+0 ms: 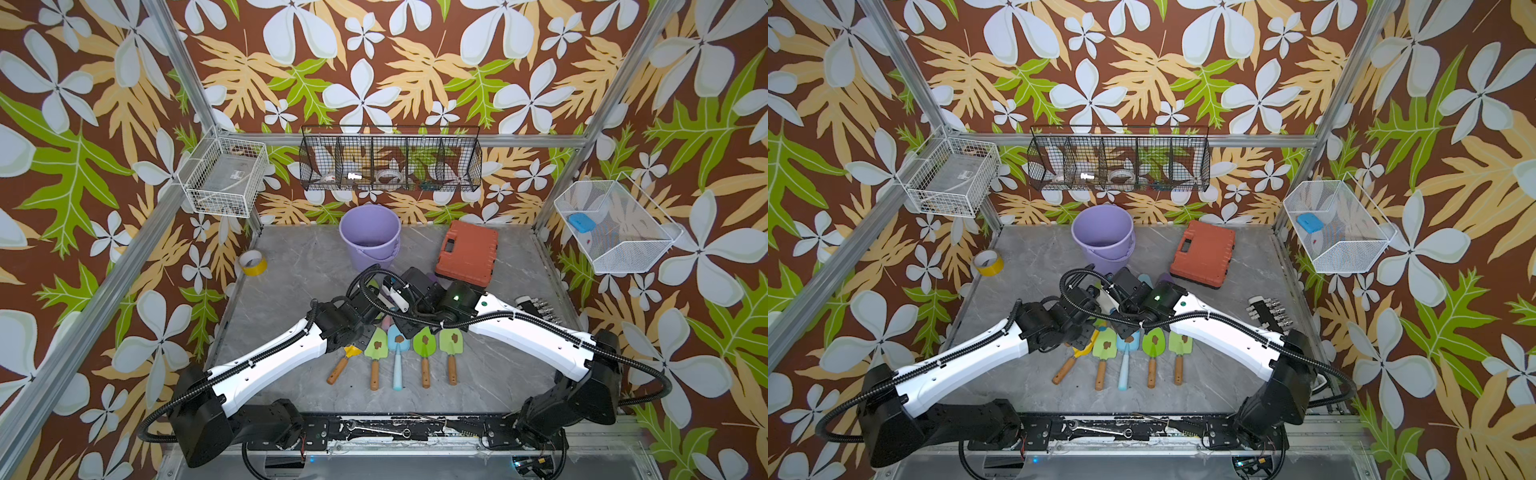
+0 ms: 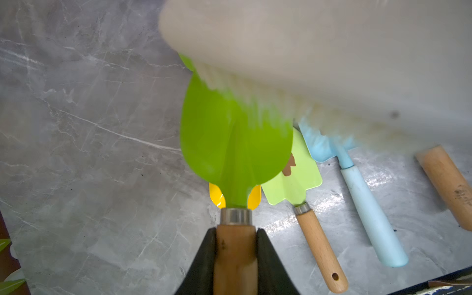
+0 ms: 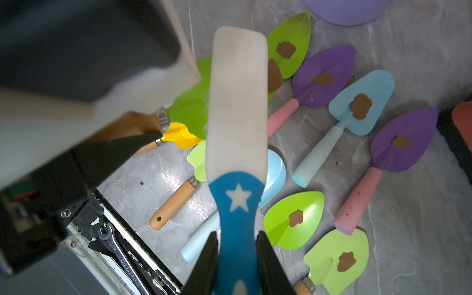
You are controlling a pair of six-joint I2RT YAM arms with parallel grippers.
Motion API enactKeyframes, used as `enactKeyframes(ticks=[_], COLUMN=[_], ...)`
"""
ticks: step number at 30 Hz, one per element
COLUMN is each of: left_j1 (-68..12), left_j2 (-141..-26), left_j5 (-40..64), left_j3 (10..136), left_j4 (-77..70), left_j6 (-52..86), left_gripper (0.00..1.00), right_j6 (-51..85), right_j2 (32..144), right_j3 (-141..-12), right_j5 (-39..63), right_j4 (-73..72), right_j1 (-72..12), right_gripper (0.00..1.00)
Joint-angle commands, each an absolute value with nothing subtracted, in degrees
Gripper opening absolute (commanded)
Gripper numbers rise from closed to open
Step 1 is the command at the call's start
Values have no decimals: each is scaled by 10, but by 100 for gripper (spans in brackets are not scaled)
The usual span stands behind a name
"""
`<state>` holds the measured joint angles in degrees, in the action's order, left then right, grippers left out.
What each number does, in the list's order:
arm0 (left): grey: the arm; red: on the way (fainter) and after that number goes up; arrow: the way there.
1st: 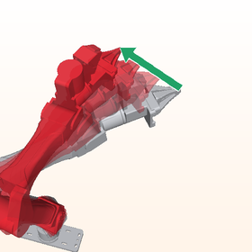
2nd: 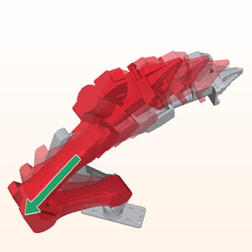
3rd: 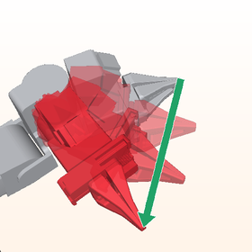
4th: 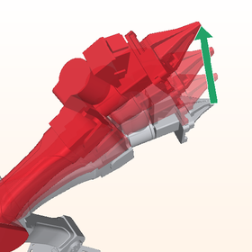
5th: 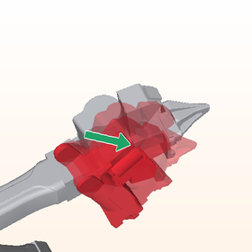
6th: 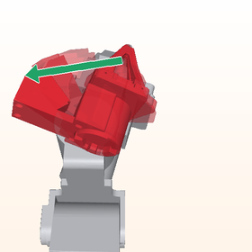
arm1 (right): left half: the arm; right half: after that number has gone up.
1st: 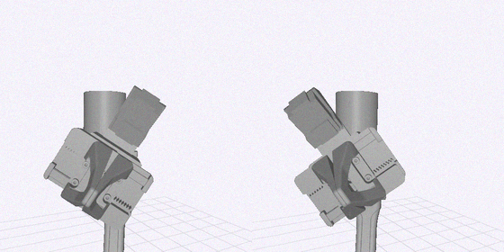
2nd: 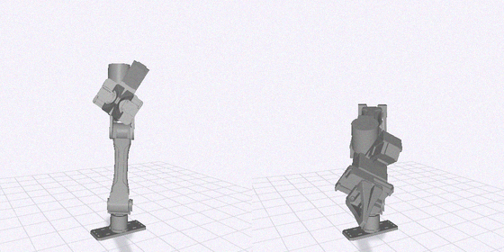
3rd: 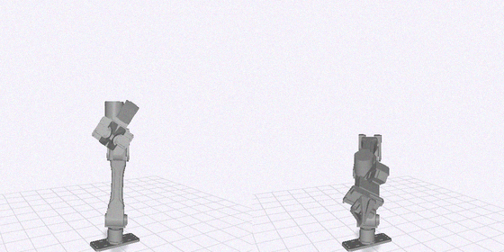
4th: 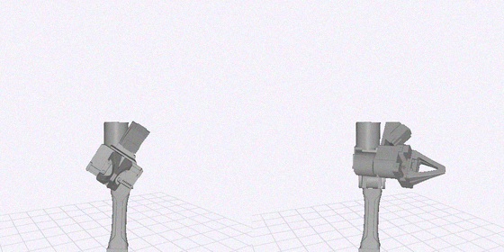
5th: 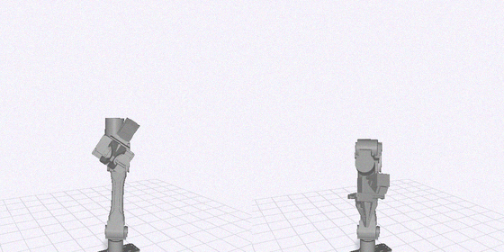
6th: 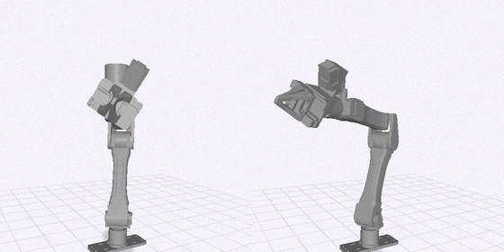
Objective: Brush the soil off the hand trowel and place it into the bucket
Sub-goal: Brush off the soil from the hand trowel.
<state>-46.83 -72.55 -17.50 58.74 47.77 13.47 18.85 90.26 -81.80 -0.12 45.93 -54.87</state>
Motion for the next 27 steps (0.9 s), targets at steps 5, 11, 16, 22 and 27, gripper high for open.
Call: enactKeyframes(ticks=[5,11,16,22,27], left_j1=[-469,-469,-469,-463,-424], left_j2=[-715,-710,-713,-659,-669], left_j5=[-166,-158,-151,-128,-38], left_j3=[575,563,562,533,548], left_j4=[453,446,444,369,380], left_j6=[137,143,179,218,213], left_gripper=[0,0,0,0,0], right_j6=[205,201,205,245,287], right_j2=[929,953,930,864,806], right_j3=[-786,-800,-784,-731,-693], right_j5=[14,-11,-7,-24,3], right_j4=[382,363,329,273,234], right_j1=[-547,-503,-479,-478,-476], right_gripper=[0,0,0,0,0])
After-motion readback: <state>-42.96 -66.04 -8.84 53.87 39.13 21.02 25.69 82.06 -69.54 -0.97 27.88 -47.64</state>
